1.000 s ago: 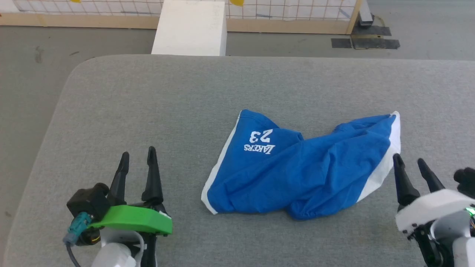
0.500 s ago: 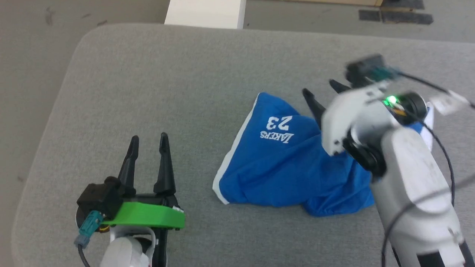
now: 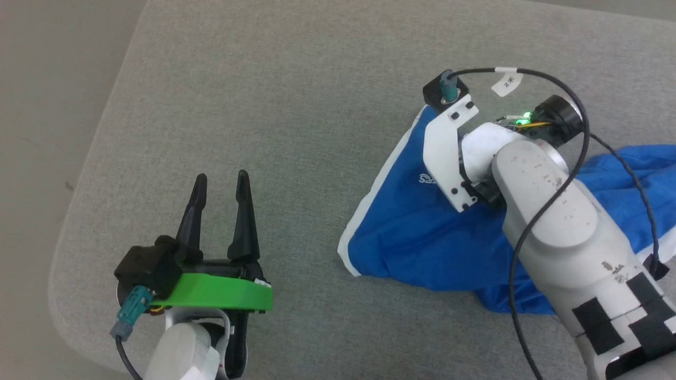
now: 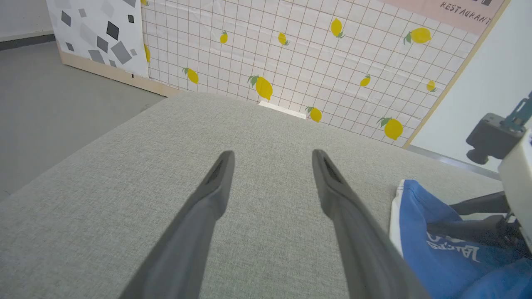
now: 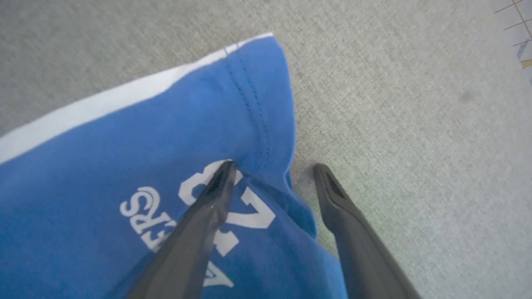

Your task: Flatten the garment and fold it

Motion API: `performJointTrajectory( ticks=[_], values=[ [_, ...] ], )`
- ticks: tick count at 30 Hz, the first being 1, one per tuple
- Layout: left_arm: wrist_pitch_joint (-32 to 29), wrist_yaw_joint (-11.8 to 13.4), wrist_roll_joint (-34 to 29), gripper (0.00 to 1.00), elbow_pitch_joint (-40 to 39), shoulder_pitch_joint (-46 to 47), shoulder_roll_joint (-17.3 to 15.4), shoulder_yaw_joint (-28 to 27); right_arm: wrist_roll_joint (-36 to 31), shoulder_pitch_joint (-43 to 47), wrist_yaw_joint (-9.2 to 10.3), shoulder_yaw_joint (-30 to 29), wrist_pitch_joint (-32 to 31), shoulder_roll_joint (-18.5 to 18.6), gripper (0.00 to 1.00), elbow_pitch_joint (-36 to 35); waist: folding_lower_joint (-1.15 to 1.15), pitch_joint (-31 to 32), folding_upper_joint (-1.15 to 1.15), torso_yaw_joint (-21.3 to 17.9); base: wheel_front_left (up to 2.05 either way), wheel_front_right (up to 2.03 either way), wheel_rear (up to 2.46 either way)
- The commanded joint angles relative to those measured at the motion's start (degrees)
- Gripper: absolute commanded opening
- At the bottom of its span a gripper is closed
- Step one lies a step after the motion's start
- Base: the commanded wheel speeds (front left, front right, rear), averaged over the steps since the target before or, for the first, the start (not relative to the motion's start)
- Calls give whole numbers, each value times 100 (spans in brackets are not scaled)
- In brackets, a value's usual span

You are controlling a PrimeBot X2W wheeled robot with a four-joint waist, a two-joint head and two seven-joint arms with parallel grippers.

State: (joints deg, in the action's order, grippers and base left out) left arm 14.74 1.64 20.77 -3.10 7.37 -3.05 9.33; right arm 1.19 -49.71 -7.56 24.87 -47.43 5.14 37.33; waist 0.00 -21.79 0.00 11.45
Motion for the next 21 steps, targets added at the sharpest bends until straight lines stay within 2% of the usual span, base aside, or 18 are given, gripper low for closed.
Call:
performJointTrajectory(
  ticks=[1, 3, 4, 5, 8, 12, 18, 21],
  values=[
    [26, 33, 83, 100, -24, 102, 16, 18, 137, 62, 8, 134, -102, 64, 100, 187, 0, -162, 0, 160, 0, 0, 0],
    [26, 56, 101, 100, -25, 103, 16, 21, 313, 84, 8, 260, -194, 120, 100, 260, 0, -156, 0, 144, 0, 0, 0],
    [26, 65, 103, 100, -24, 97, 16, 21, 427, 88, 8, 282, -194, 129, 33, 258, 0, -143, 0, 129, 0, 0, 0],
    [26, 72, 98, 100, -22, 87, 16, 20, 576, 84, 8, 257, -134, 145, 0, 227, 0, -120, 0, 106, 0, 0, 0],
    [26, 56, 71, 100, -3, 74, 16, 2, 873, 20, 8, 38, 65, 259, 0, 125, 0, -43, 0, 36, 0, 0, 0],
    [26, 26, 52, 100, 10, 75, 17, -21, 1026, -58, 8, -734, 573, 502, 0, -12, 0, 75, 0, -59, 0, 0, 0],
    [26, 17, 90, 100, 57, 22, 17, 15, 667, 262, 8, -2424, 1055, 1002, 0, 156, 0, 248, 0, -159, 0, 0, 0],
    [26, 16, 113, 100, 94, -36, 17, 18, 509, 631, 8, -3243, 1126, 1098, 0, 218, 0, 330, 0, -188, 0, 0, 0]
  ],
)
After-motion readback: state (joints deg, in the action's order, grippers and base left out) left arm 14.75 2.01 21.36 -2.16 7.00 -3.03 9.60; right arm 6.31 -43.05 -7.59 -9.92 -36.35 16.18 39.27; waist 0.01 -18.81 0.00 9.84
